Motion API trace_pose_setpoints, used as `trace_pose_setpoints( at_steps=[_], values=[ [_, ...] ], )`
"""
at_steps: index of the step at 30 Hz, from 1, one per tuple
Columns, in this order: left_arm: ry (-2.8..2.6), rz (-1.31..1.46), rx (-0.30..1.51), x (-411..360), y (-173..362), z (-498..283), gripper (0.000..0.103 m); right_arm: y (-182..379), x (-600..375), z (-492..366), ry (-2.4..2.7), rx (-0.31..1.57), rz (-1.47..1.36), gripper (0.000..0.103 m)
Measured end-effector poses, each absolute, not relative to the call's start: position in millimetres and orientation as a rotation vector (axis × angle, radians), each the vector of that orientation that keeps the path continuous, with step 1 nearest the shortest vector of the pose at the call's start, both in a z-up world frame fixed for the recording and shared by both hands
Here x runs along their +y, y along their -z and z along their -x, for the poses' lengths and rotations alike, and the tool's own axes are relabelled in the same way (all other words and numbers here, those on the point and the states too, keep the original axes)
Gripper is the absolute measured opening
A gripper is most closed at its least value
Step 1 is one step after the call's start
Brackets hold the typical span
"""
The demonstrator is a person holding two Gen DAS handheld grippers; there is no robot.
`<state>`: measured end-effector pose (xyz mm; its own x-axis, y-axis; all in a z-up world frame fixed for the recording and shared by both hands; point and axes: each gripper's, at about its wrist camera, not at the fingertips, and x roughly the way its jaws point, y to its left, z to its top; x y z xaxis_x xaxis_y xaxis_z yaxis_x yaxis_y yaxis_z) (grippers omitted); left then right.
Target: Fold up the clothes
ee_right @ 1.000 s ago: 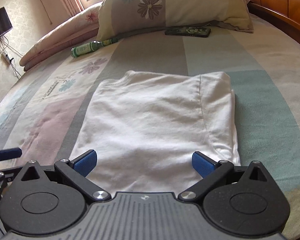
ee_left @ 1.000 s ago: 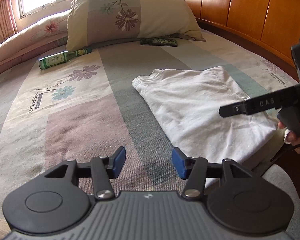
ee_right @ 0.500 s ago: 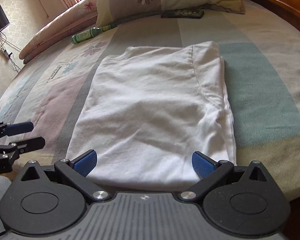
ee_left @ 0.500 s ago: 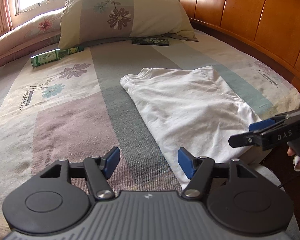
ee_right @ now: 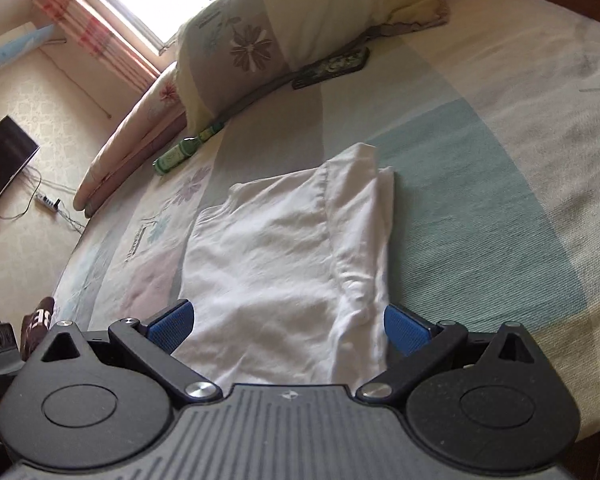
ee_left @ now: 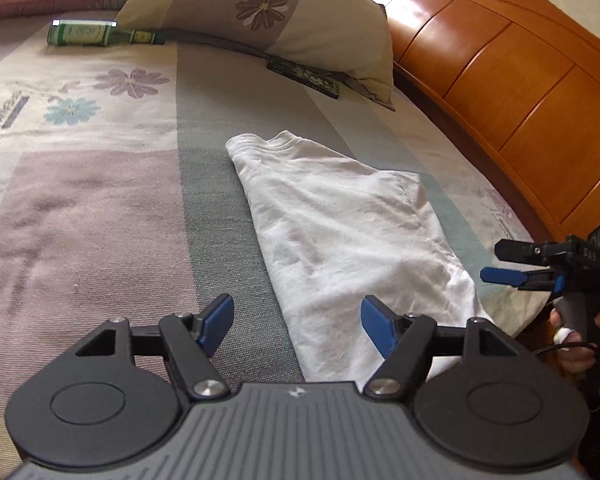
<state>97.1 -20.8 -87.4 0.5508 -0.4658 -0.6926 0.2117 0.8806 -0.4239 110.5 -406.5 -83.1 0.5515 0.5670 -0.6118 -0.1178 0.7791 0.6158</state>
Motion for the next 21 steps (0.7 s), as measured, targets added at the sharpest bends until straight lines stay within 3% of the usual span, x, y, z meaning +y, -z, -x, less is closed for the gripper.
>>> trace_pose_setpoints(
  at_steps=[11, 21],
  values=[
    [0.535, 0.667, 1.033, -2, 132, -162, 0.075, 126, -436, -183, -0.527, 0.969, -0.793, 0.103],
    [0.612, 0.762, 1.034, -22, 144, -203, 0.078, 129, -426, -219, -0.576, 0.945, -0.798, 0.103]
  ],
)
